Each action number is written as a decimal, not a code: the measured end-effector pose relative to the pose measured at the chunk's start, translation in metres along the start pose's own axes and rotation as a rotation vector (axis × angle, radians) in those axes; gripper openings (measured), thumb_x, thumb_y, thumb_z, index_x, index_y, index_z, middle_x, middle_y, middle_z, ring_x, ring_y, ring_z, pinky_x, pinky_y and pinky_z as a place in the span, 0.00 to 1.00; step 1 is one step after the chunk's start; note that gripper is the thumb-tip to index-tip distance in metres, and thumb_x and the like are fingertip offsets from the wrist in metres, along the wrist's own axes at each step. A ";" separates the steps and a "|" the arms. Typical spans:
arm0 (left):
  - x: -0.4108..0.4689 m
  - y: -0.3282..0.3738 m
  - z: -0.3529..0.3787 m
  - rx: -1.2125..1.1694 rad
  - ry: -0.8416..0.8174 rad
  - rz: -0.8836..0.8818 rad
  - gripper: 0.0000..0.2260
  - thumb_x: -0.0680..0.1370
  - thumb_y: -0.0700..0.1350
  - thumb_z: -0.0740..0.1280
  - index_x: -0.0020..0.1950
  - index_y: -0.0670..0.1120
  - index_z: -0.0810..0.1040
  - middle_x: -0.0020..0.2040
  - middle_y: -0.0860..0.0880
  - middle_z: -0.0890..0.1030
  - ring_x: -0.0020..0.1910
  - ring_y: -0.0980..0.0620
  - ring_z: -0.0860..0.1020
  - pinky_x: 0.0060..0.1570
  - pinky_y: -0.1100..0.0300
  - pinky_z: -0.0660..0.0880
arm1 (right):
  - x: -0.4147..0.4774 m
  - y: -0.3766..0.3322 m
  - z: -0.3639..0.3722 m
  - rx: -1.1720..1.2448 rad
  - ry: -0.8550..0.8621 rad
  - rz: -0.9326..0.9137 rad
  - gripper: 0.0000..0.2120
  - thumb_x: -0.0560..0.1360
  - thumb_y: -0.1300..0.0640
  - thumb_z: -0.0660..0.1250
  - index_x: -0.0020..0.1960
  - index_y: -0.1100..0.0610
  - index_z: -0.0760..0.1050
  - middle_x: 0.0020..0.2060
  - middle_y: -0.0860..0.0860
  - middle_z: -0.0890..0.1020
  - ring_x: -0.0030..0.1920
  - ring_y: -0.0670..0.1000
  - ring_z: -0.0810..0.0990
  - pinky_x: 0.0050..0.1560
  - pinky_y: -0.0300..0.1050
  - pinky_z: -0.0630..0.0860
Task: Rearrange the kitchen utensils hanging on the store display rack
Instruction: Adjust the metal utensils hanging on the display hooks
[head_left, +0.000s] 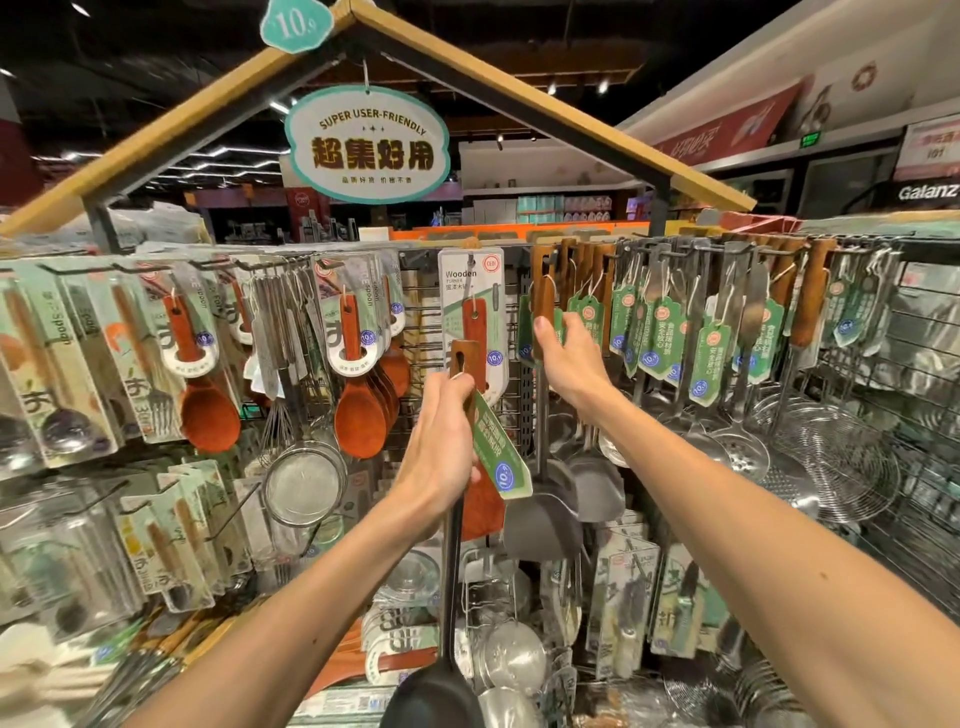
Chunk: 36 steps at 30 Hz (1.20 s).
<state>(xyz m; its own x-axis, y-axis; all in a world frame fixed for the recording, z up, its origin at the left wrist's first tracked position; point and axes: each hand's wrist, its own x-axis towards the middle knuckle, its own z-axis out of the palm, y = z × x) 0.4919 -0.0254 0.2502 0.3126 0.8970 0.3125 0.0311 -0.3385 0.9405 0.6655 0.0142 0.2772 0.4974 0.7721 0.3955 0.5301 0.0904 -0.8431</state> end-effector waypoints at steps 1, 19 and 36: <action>0.000 0.000 -0.001 0.010 -0.004 0.016 0.13 0.84 0.57 0.48 0.48 0.52 0.65 0.43 0.43 0.71 0.39 0.47 0.73 0.33 0.53 0.70 | 0.002 0.001 0.001 -0.017 -0.017 0.015 0.27 0.83 0.44 0.54 0.77 0.57 0.58 0.75 0.54 0.67 0.72 0.57 0.69 0.72 0.59 0.65; -0.014 -0.013 -0.006 -0.055 0.106 0.063 0.08 0.85 0.51 0.58 0.56 0.48 0.72 0.35 0.53 0.78 0.28 0.60 0.78 0.27 0.61 0.74 | -0.162 0.050 -0.006 0.275 -0.438 0.044 0.22 0.72 0.35 0.62 0.62 0.42 0.65 0.57 0.45 0.79 0.55 0.40 0.79 0.60 0.44 0.76; -0.014 -0.035 0.043 -0.222 0.045 -0.130 0.07 0.84 0.51 0.61 0.56 0.48 0.72 0.46 0.39 0.80 0.38 0.44 0.79 0.41 0.39 0.80 | -0.196 0.096 0.008 0.127 -0.318 0.083 0.25 0.75 0.49 0.73 0.65 0.48 0.63 0.44 0.45 0.77 0.38 0.39 0.76 0.45 0.37 0.75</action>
<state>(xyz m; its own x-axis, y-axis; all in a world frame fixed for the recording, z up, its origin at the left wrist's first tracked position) 0.5276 -0.0384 0.2073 0.2773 0.9422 0.1881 -0.1422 -0.1534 0.9779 0.6132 -0.1240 0.1161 0.2858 0.9355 0.2077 0.3971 0.0816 -0.9141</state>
